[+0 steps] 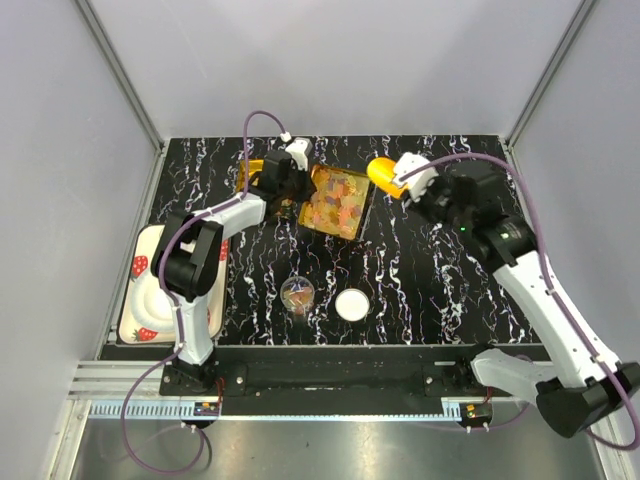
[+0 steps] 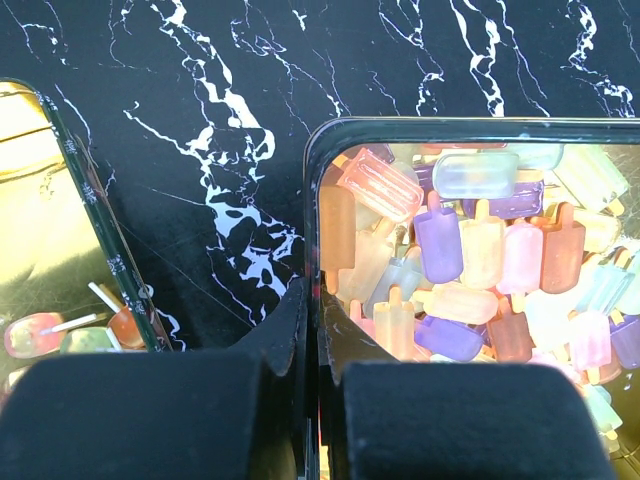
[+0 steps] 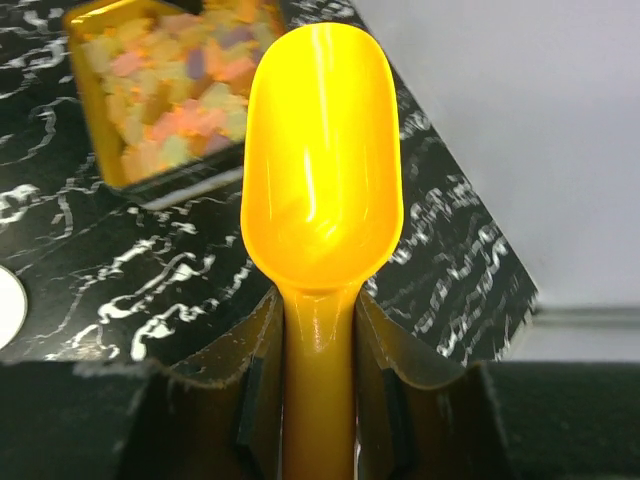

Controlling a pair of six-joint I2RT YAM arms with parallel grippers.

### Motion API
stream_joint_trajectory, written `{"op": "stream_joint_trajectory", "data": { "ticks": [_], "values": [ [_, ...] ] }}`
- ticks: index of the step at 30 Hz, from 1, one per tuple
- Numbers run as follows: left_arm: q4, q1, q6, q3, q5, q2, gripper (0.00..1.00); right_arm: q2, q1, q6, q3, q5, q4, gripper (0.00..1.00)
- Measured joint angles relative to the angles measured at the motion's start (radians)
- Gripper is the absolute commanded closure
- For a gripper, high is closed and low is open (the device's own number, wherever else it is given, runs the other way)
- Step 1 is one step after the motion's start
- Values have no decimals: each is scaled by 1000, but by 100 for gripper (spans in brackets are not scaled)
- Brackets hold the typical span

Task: Pack the candies
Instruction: Adjust the storage box at the center of the board, then scoop the fake candies from the storage box.

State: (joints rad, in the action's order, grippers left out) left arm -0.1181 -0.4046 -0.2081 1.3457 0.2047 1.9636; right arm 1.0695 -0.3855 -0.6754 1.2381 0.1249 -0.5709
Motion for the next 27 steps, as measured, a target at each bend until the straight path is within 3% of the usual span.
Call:
{"op": "stream_joint_trajectory", "data": {
  "ticks": [4, 15, 27],
  "values": [
    [19, -3, 10, 0, -11, 0, 100, 83, -130, -37, 34, -78, -34, 100],
    [239, -17, 128, 8, -156, -10, 100, 326, -339, -244, 145, -389, -77, 100],
    [458, -45, 148, 148, -278, 10, 100, 557, -443, -446, 200, -644, -68, 100]
  ]
}}
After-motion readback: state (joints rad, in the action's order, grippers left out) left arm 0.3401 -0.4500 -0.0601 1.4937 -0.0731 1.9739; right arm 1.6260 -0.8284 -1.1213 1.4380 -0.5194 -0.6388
